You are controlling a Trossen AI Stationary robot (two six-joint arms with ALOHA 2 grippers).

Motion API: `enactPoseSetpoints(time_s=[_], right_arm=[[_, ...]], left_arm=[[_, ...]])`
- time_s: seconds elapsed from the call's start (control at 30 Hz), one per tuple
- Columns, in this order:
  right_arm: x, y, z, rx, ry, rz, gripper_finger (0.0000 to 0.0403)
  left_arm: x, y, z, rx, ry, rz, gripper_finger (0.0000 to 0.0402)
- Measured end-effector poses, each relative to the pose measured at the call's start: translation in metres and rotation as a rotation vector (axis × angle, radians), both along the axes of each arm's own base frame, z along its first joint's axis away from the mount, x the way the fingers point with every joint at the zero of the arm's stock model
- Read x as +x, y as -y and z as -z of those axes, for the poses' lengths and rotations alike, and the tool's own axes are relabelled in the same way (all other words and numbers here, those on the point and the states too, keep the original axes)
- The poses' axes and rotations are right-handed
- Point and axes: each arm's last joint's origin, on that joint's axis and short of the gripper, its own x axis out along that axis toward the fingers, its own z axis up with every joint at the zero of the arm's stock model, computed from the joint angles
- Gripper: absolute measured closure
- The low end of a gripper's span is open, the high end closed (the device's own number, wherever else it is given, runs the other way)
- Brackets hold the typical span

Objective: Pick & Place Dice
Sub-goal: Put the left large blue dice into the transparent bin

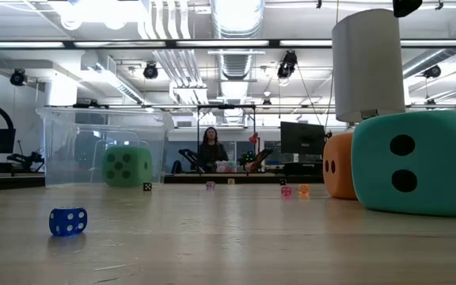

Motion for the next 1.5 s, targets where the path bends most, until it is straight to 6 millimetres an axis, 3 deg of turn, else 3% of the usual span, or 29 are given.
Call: enactPoseSetpoints(time_s=[0.9, 1.5], right_arm=[[0.0, 0.0, 0.0, 0.001, 0.0, 0.0, 0.0394], [0.0, 0.0, 0.0, 0.001, 0.0, 0.0, 0.0394]], left_arm=[[0.003, 0.004, 0.005, 0.002, 0.009, -0.054, 0.0002], [0.023, 0.0, -0.008, -0.024, 0.055, -0.103, 0.0002]])
